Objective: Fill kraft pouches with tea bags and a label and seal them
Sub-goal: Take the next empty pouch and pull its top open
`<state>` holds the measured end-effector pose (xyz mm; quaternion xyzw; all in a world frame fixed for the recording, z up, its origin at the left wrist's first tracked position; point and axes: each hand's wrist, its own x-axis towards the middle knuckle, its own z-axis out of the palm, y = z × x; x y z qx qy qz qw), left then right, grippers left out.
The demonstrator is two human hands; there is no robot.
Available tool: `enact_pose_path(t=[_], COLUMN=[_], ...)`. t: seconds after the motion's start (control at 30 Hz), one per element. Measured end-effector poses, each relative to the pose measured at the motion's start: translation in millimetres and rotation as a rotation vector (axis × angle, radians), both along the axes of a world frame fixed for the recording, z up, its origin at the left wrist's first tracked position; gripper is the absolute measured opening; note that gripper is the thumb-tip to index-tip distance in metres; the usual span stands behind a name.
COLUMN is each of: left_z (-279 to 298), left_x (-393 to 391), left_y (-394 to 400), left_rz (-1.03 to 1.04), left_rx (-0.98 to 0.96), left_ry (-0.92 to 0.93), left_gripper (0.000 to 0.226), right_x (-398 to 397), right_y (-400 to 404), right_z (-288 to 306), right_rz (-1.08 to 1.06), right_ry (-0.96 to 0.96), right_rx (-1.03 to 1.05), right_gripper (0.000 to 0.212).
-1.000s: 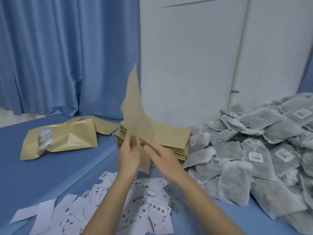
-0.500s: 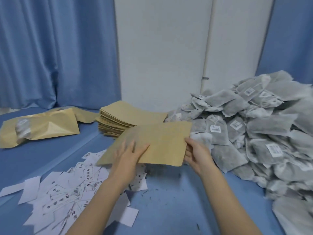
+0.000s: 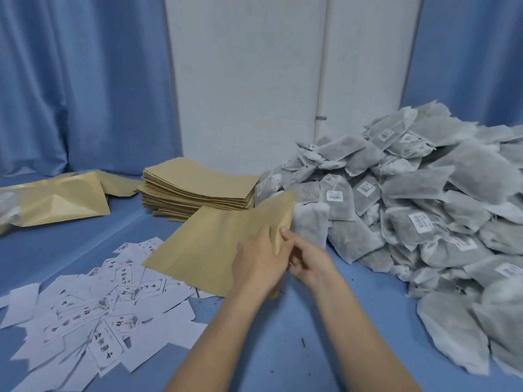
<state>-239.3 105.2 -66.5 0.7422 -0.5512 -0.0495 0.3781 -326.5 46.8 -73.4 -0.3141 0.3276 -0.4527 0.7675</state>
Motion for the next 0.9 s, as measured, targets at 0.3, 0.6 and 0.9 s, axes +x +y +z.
enact_pose_path(t=[0.3,0.6,0.9], left_z=[-12,-23,-29], left_x=[-10,-17,-23], left_y=[0,8,9], left_rz=[-0.009,0.062,-0.02], left_rx=[-0.261,-0.114,-0.225], left_ry=[0.364,-0.328,-0.326], left_gripper=[0.034,0.02,0.019], right_x=[10,9,5], right_y=[6,16,12], right_z=[-8,-4,-16], right_rz=[0.057,-0.244,-0.404], right_ry=[-0.21,0.692,0.852], right_rx=[0.043,-0.761,-0.695], right_gripper=[0.02,0.037,0.046])
